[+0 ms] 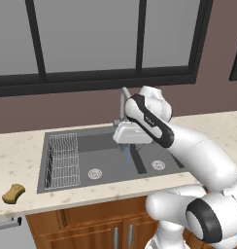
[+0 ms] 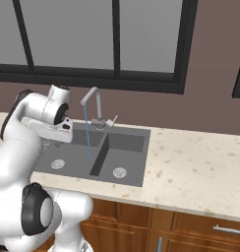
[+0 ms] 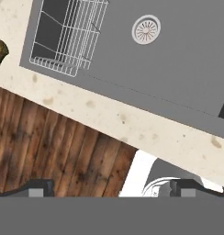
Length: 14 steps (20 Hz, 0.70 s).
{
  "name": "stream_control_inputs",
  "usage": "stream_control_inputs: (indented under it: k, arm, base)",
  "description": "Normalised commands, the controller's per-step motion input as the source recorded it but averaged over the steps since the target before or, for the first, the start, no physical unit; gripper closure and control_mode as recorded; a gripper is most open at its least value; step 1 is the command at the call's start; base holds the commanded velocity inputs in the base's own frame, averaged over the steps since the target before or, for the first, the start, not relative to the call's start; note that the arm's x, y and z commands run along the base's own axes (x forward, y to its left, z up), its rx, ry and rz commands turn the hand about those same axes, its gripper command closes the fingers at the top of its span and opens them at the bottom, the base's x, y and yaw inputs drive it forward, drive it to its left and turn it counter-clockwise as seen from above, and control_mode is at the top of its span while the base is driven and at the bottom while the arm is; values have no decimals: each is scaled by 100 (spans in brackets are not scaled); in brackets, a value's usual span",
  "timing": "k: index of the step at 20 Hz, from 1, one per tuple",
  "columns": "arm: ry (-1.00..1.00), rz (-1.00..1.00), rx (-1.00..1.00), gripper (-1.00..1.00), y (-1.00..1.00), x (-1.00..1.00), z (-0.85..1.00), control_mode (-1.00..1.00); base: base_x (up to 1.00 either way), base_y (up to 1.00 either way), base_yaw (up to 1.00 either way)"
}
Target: Soak the sponge with water for a few seconds and then drop it inside the sink.
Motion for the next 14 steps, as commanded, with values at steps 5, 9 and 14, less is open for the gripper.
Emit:
stream_control_inputs:
  k: [5,9,14]
  arm:
    - [7,6,-17,-100,52,0,31,-100]
    - [0,0,-19,-100,50,-1,2,-100]
    - [0,0,-4,-100,32,-3,-2,-100]
  base:
    - [0,0,0]
    - [0,0,0]
    - [0,0,0]
